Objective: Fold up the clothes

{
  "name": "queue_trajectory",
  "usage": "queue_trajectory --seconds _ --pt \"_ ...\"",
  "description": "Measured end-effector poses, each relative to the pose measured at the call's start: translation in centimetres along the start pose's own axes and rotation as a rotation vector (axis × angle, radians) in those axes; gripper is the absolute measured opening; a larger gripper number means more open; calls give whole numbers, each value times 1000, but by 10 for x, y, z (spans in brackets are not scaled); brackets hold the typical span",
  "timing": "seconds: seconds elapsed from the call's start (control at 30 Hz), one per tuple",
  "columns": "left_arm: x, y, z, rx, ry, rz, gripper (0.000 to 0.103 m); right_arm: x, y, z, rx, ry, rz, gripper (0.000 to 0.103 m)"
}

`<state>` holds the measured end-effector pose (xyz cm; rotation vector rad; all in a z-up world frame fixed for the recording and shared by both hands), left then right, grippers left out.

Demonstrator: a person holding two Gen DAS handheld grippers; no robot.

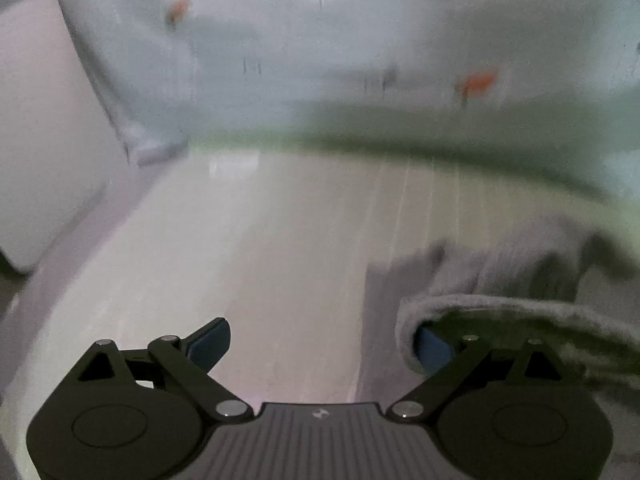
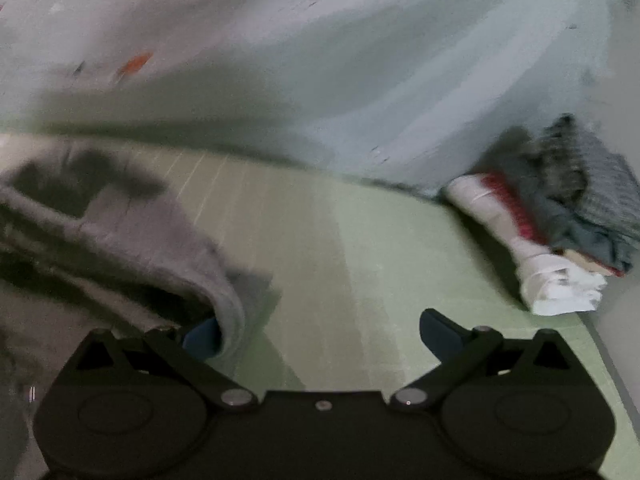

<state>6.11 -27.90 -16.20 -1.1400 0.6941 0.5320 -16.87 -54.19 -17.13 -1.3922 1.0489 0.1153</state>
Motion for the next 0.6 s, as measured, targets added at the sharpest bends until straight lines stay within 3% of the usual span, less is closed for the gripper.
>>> queue_trajectory --seconds 0.07,0.13,0.4,0.47,0.6 --pt "7 14 -1 -3 7 92 96 -3 2 7 -8 -42 3 103" --pt "1 19 -4 -14 77 97 96 -10 -3 14 -8 -90 -21 103" --pt "-30 2 -8 -61 313 12 97 -18 -12 31 25 -177 -57 103" --pt "-32 -2 -7 -95 341 -1 99 -15 -12 28 65 -172 -57 103" --pt "-15 -5 -11 -104 284 13 99 -1 -7 19 126 -144 -17 103"
Point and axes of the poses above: each gripper's, at about its wrist camera, not at the fingertips, and x roughly the way its jaws point, z to its left, y to its underside, the point moved 8 cm from there along x, roughly the way its jaws point, and after that the axes turned 9 degrees about -y, right-handed, at the moved point
